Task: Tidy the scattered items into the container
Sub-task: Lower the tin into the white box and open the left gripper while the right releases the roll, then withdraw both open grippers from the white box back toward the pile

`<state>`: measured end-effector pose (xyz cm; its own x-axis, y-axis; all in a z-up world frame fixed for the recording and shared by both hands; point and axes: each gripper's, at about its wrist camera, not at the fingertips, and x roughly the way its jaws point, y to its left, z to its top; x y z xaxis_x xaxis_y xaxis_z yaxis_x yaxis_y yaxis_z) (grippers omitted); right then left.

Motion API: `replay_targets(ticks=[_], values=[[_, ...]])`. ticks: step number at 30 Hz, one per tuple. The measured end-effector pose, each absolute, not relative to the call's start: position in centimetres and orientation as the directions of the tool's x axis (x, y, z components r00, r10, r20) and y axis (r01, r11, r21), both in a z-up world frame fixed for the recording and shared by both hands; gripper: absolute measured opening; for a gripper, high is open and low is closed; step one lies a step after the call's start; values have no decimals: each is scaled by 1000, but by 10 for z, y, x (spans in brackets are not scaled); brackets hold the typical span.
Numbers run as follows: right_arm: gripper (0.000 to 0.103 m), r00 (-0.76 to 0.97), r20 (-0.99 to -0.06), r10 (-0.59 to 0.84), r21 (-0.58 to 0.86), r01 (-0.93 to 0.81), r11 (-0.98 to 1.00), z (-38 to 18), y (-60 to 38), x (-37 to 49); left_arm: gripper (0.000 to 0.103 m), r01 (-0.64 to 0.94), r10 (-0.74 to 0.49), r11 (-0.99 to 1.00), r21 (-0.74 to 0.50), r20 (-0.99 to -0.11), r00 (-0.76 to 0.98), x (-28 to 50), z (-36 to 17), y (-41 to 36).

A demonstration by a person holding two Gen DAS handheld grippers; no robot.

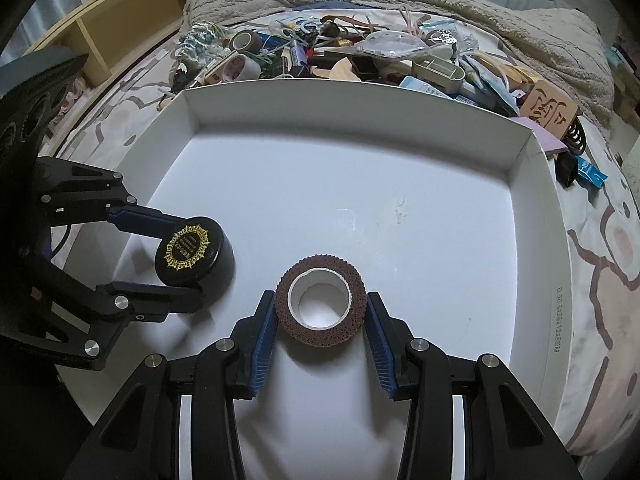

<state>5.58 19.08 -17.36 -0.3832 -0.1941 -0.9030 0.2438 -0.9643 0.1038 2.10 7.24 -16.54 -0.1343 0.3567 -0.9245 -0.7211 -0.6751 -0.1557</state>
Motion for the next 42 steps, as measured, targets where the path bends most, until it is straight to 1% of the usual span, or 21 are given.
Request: replay_targets(ticks=[2,5,8,9,10,12,13,26,31,32,33,35,42], values=[[44,-382,-904,-191,97,252,-963,-174,190,57,50,-721,352,-676,-152,-926,-135,22,-166,73],[44,-379,-907,-185,88,259,-962,-174,188,57,59,-723,355,-676,-144,-923,-148,22,-164,74],[44,-375,-908,-187,90,261,-961,-174,188,57,60,-719,367,-679,-148,-917,-157,20,-160,73],[49,-377,-907,-189,92,263,-961,-173,188,58,60,-717,369,-681,-149,-916,-159,20,-160,73],[59,-383,-904,-193,93,264,-960,-172,188,58,60,-716,370,-682,-149,-915,-162,19,-159,72],[69,-399,-896,-196,91,266,-960,-169,189,60,60,-713,369,-685,-148,-915,-165,18,-158,72],[70,-406,-892,-198,93,263,-960,-167,191,60,60,-712,369,-686,-148,-915,-166,18,-158,71],[70,-470,-860,-197,101,221,-970,-148,211,53,60,-700,375,-700,-141,-907,-193,10,-147,70],[70,-514,-832,-210,114,212,-971,-137,221,48,60,-679,386,-723,-130,-890,-241,-1,-132,64],[70,-522,-828,-207,111,209,-972,-135,223,47,62,-673,388,-728,-128,-887,-251,-3,-129,62],[70,-532,-822,-202,106,205,-973,-132,226,45,67,-667,389,-735,-126,-883,-262,-6,-126,61],[70,-545,-814,-200,106,200,-974,-128,229,42,70,-657,392,-744,-119,-874,-286,-10,-120,58],[70,-607,-768,-203,121,173,-977,-111,249,32,70,-614,391,-783,-101,-847,-359,-24,-102,47]])
